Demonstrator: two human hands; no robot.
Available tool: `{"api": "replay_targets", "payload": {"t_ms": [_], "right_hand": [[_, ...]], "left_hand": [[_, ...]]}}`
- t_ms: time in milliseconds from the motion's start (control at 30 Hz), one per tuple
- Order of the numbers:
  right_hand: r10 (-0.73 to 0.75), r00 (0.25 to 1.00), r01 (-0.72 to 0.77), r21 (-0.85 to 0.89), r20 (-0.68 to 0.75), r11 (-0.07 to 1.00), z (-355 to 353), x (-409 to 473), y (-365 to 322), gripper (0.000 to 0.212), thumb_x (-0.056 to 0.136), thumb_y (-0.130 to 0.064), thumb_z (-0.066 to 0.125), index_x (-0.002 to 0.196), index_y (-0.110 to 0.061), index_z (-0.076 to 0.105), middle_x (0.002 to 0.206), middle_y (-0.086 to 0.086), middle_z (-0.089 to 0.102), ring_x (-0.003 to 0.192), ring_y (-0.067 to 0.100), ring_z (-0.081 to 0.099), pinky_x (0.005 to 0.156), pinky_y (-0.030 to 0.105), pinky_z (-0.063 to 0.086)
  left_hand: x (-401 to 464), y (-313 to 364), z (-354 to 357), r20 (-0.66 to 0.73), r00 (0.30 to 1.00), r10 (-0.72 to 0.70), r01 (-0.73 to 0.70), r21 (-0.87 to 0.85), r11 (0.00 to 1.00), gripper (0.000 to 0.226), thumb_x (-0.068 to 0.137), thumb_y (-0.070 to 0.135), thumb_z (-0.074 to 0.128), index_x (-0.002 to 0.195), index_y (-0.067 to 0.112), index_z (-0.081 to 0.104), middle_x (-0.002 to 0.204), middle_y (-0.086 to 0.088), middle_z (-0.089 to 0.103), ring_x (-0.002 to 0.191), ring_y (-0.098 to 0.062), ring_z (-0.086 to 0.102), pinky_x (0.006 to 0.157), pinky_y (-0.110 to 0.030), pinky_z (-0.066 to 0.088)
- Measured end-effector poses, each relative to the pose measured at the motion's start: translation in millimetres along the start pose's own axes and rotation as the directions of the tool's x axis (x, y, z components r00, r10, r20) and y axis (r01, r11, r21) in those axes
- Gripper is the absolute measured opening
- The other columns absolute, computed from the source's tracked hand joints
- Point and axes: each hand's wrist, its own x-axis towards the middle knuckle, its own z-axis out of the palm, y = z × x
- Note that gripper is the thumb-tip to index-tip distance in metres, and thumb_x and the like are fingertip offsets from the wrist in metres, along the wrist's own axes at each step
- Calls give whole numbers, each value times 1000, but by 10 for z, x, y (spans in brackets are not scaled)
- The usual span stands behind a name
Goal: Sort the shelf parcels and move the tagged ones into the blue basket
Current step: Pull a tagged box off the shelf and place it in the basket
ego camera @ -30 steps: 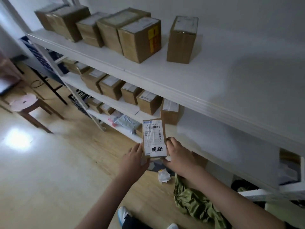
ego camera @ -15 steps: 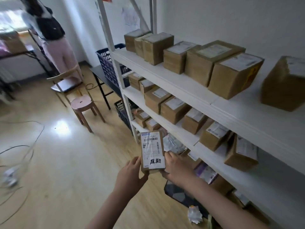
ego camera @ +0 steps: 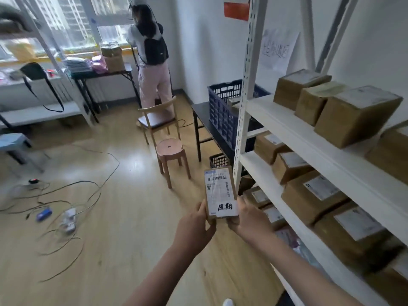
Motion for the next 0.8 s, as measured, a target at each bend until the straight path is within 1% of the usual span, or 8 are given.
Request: {"api": "replay_targets", "payload": {"t_ms": [133, 267, 367, 467, 567, 667, 700, 800], "right_hand": [[-85, 996, 85, -67, 0, 994, -113, 1108, -136, 49, 89, -46, 64, 125, -19, 44, 121, -1, 55, 109, 22, 59, 83, 36, 50], [-127, 992, 126, -105, 0, 986, -307, 2085, -270, 60, 89, -51, 63, 132, -16, 40, 125, 0, 52, 115, 21, 55, 88, 34, 46], [-128, 992, 126, -79, -19, 989, -453, 2794, -310, 61, 88, -52, 65, 131, -14, 42, 123, 1, 52, 114, 22, 55, 81, 33, 43], [-81, 995, 84, 76, -50, 993, -491, 3468, -326, 59, 83, -50, 73, 123, -15, 47, 119, 0, 54, 107, 20, 59, 76, 30, 46], [1, 994, 22, 204, -112, 979, -464, 4138, -357, 62, 82, -43, 77, 130, -18, 48, 125, -2, 53, 107, 18, 60, 82, 31, 51], [88, 979, -40, 250, -184, 967, -473, 4803, -408, 63, 81, -42, 79, 131, -21, 47, 126, -3, 53, 109, 18, 59, 85, 35, 53], [123, 973, -71, 254, -195, 965, -495, 5008, -419, 63, 81, -42, 79, 130, -21, 47, 126, -3, 54, 109, 19, 59, 84, 35, 53], [214, 944, -146, 263, -250, 954, -682, 5536, -447, 63, 80, -42, 80, 130, -23, 47, 127, -4, 54, 113, 17, 59, 85, 31, 52]], "left_hand": [[908, -412, -228, -45, 998, -37, 38, 35, 999, 63, 85, 40, 61, 143, 30, 38, 123, 12, 52, 104, -15, 59, 77, -34, 56], [1772, -679, -497, -50, 997, -60, 61, 20, 998, 57, 87, 40, 59, 140, 29, 43, 120, 12, 56, 105, -13, 57, 77, -30, 56], [2453, -864, -665, -67, 997, -42, 42, -5, 999, 55, 87, 38, 61, 139, 28, 45, 119, 11, 58, 100, -12, 58, 72, -24, 52], [3146, -1065, -755, -90, 996, -22, 16, -64, 998, 57, 87, 33, 64, 140, 27, 46, 125, 11, 57, 107, -12, 57, 75, -18, 43], [3928, -1362, -833, -79, 995, 64, -70, -87, 994, 61, 87, 32, 63, 144, 28, 41, 131, 13, 54, 114, -9, 54, 86, -19, 46], [4768, -1691, -932, -10, 987, 162, -162, -74, 984, 55, 88, 38, 59, 139, 29, 42, 125, 10, 55, 103, -11, 59, 84, -28, 54], [5023, -1759, -975, -1, 982, 189, -189, -80, 979, 53, 88, 39, 59, 138, 29, 43, 125, 10, 55, 105, -11, 58, 86, -29, 53], [5744, -1826, -1135, 39, 955, 296, -291, -90, 952, 57, 89, 41, 60, 142, 31, 42, 131, 15, 50, 115, -5, 50, 89, -19, 46]]}}
